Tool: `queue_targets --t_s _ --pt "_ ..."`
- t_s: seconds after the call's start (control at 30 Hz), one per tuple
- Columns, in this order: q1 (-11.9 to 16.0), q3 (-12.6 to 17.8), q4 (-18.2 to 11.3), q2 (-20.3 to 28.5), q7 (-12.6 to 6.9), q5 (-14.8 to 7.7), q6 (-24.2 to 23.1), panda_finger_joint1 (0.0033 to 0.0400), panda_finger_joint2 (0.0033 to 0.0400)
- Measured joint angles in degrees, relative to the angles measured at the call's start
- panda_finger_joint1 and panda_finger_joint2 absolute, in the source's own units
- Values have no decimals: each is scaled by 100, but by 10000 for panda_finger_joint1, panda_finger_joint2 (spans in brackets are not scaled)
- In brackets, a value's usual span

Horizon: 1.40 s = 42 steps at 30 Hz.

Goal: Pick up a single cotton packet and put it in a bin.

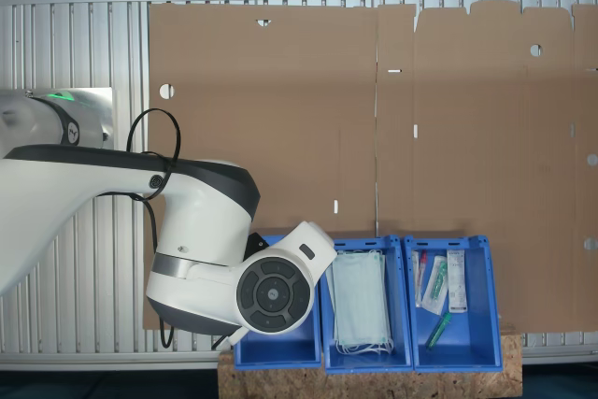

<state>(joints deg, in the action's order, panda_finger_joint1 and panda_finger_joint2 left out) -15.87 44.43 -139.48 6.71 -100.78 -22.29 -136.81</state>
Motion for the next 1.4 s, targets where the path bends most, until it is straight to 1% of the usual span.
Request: queue_targets --t_s 0.1,0.13,1.4 --pt "0 0 0 0 0 0 0 345 345" --pt "0 0 0 0 0 0 0 396 396" --pt "0 0 0 0 0 0 0 400 400"
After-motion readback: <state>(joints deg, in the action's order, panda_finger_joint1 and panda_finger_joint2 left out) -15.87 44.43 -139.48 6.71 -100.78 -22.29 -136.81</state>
